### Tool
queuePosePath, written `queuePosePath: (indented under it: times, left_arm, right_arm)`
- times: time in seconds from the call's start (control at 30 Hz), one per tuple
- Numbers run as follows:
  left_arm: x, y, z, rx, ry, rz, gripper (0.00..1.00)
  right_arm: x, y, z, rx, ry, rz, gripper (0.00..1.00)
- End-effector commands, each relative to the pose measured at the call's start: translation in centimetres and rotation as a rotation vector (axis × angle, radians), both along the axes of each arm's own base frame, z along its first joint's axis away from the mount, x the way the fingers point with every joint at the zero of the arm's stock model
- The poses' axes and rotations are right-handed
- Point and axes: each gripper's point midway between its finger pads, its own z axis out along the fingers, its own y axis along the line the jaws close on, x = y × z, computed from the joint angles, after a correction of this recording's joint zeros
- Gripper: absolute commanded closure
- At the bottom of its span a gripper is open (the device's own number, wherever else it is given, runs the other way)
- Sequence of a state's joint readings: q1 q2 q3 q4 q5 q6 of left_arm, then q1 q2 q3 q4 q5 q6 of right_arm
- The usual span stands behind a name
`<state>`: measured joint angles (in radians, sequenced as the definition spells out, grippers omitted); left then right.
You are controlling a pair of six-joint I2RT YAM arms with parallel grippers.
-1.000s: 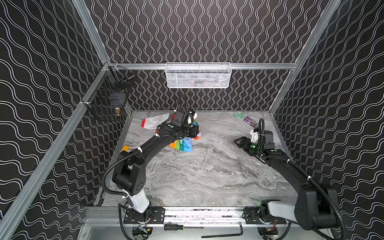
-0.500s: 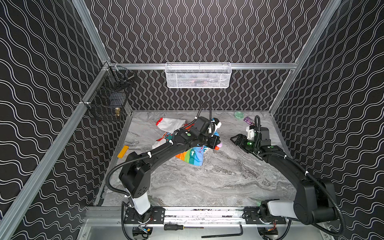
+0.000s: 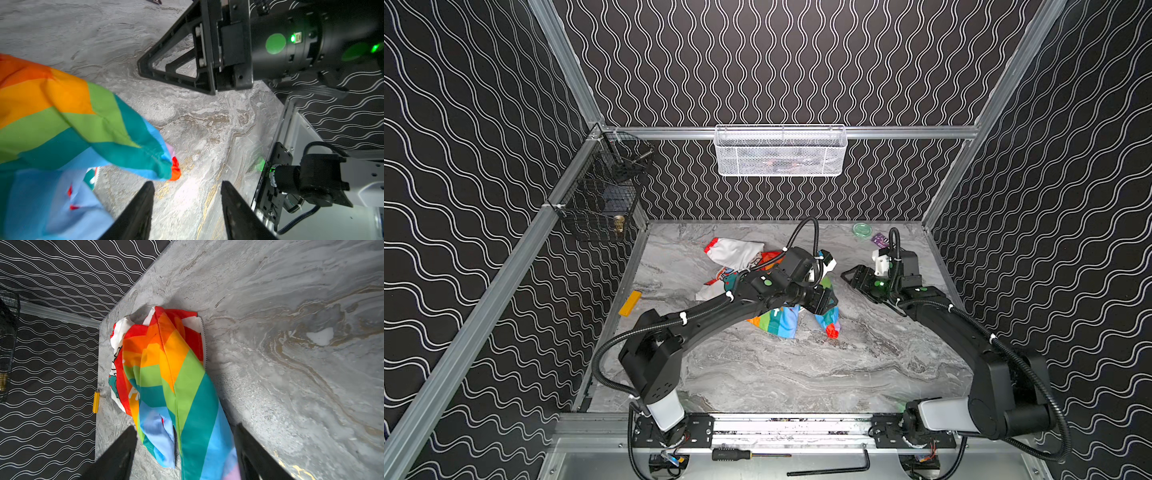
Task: Zip up the jacket
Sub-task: 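Drag the jacket toward the table center with the left gripper while the right gripper approaches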
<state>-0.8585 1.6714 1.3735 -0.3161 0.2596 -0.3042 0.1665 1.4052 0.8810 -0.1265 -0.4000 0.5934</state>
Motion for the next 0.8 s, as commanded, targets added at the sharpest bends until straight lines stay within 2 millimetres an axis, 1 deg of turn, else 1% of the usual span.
queuePosePath:
  times: [0.0,0.13,0.2,0.27,0.33,0.4,0.47,0.53,0.6,0.67,0.7,0.77]
  left_arm:
    - [1.6,2.7,-0.5,0.089,-0.055,0.114,0.42]
    - [3.6,5.8,-2.2,0.172,-0.013,0.239,0.39]
    - [4.6,6.8,-3.3,0.21,0.03,0.29,0.38]
    - [5.3,7.3,-4.2,0.22,0.081,0.326,0.38]
    - [5.5,7.0,-4.9,0.191,0.13,0.342,0.36]
    - [5.3,6.1,-5.5,0.152,0.169,0.336,0.35]
    - [5.1,5.3,-6.0,0.111,0.213,0.333,0.28]
    - [5.1,4.7,-6.7,0.085,0.258,0.341,0.27]
    - [5.1,4.0,-7.0,0.046,0.29,0.342,0.27]
    - [5.1,3.4,-7.1,0.011,0.317,0.345,0.26]
    - [5.1,3.3,-7.3,0.004,0.332,0.354,0.26]
    - [5.2,3.2,-7.9,0.002,0.363,0.373,0.26]
  right_arm:
    - [0.6,0.3,-0.2,-0.018,0.0,0.0,0.25]
    - [1.0,0.5,-1.3,-0.031,0.029,-0.003,0.27]
    - [1.1,0.8,-2.2,-0.034,0.051,0.001,0.29]
    - [0.8,1.3,-3.2,-0.035,0.075,0.011,0.3]
    - [0.2,2.1,-4.2,-0.032,0.095,0.024,0.3]
    - [-0.6,3.1,-5.2,-0.032,0.115,0.042,0.3]
    - [-1.2,3.8,-6.2,-0.032,0.135,0.053,0.3]
    - [-2.0,4.3,-7.1,-0.026,0.154,0.058,0.32]
    - [-2.4,4.6,-7.6,-0.025,0.162,0.058,0.37]
    - [-2.8,4.8,-7.8,-0.021,0.165,0.063,0.49]
    - [-2.9,5.0,-7.8,-0.019,0.163,0.066,0.58]
    - [-3.1,5.1,-7.4,-0.01,0.151,0.068,0.69]
